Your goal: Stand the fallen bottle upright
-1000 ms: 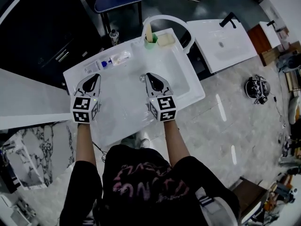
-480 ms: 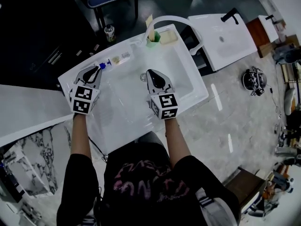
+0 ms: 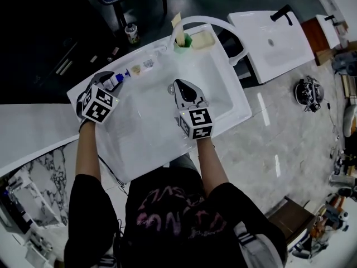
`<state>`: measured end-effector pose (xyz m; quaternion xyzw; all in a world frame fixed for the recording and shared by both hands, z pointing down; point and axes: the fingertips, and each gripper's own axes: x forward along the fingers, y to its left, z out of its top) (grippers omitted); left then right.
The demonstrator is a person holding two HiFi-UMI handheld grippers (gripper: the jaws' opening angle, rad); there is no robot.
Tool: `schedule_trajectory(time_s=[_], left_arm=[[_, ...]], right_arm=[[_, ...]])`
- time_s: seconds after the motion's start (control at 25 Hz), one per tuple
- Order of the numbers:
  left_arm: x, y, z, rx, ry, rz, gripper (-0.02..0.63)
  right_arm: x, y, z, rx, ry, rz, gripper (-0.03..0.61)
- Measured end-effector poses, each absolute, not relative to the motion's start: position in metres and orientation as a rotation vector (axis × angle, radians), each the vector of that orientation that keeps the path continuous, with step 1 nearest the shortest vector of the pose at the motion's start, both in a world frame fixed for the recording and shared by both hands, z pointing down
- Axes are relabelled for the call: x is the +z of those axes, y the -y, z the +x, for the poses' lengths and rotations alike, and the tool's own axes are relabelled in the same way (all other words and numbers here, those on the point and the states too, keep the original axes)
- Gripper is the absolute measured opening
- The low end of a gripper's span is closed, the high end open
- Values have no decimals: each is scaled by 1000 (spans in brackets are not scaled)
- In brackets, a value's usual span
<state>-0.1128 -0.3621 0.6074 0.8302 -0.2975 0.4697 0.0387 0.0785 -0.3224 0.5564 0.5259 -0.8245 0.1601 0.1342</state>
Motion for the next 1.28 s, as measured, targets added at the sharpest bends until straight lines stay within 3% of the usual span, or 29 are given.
schedule_trajectory(time_s=[0.44,0.96,1.28], left_arm=[[661,375,-110,1872,631,2375,193],[684,383,-105,2004,506,2223,140],[661,391,-100,1847,649,2341,134]], right_arm=[[586,336,88,538,2404,1452,11],[599,341,91,569,2412,1402,11],[593,342,85,552,2430,1377,11]])
